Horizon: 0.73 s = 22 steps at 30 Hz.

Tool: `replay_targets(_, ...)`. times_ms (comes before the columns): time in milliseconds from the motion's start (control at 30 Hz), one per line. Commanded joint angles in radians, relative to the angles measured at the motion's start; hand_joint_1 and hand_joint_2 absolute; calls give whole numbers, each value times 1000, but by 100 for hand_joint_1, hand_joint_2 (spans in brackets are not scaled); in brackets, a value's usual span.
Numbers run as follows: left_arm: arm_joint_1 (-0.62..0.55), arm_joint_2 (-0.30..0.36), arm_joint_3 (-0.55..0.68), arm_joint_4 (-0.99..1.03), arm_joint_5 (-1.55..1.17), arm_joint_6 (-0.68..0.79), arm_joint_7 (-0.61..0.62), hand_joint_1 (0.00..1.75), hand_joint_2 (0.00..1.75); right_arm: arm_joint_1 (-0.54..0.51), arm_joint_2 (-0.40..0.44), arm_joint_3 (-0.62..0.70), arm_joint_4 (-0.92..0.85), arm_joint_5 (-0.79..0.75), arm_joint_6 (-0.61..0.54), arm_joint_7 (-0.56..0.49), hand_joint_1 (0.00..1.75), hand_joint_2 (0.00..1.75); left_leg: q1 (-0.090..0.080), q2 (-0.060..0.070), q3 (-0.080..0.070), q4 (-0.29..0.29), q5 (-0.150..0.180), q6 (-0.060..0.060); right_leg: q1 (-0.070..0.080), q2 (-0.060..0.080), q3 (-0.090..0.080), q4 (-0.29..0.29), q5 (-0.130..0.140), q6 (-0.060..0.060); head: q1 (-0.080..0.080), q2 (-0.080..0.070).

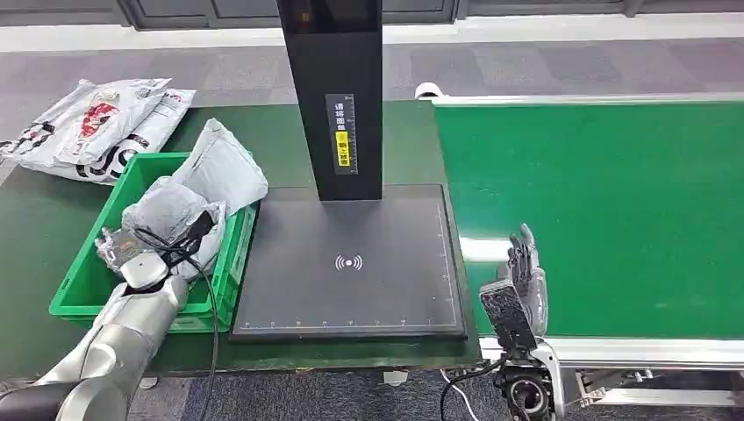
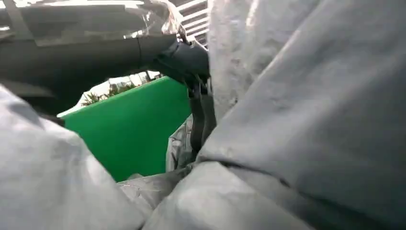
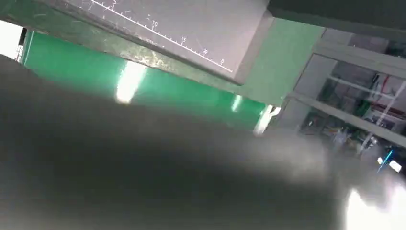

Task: Moved the parcel from conveyor to table for the left to box.

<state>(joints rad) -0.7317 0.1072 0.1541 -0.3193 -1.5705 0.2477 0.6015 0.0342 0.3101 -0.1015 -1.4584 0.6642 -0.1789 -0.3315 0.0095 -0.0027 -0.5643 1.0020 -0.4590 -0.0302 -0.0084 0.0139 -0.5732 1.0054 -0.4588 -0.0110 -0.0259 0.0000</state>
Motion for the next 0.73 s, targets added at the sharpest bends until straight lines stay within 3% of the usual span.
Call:
replay_targets(33,-57,-92,276,1,239,376,-485,0,0,14,-24,-21,27,-3,-3,0,0,0,1,-4,-3,-1,2,1,1,-5,-1,-3,1,1,0,0)
replay_targets(67,-69,-111,334,-40,321,450,-627,0,0,15,-25,-17,29,-6,-4,-4,0,0,1,-6,-6,-1,3,2,2,-8,-3,-3,2,1,0,0)
replay_targets(133,-100,-149,447,-92,489,450,-881,0,0,1,-24,-10,48,-22,-25,-22,0,0,1,-7,-7,1,4,2,2,-9,-3,-2,2,1,0,0)
replay_targets(233,-115,-153,452,-86,513,449,-919,0,0,-8,-25,-5,62,-25,-32,-25,0,0,2,-10,-10,2,5,2,2,-13,-6,-1,2,1,0,0)
replay_targets(267,-121,-168,480,-96,607,448,-1047,0,0,-15,-26,-3,72,-31,-67,-34,0,0,1,-9,-8,1,5,2,1,-12,-5,-1,1,1,0,0)
replay_targets(333,-142,-209,472,-114,671,435,-1148,0,0,-22,-22,-8,67,-40,-115,-42,0,0,1,-9,-10,1,6,2,1,-12,-5,-1,2,1,0,0)
replay_targets(533,-192,-316,369,-102,710,427,-1161,0,0,-42,-3,-28,33,-42,-201,-26,0,0,0,-15,-16,3,7,2,1,-17,-10,-1,3,2,0,0)
replay_targets(733,-205,-341,349,-101,768,416,-1192,0,0,-42,-3,-64,25,-72,-217,-30,0,0,0,-12,-16,4,6,2,1,-13,-10,-1,3,2,0,0)
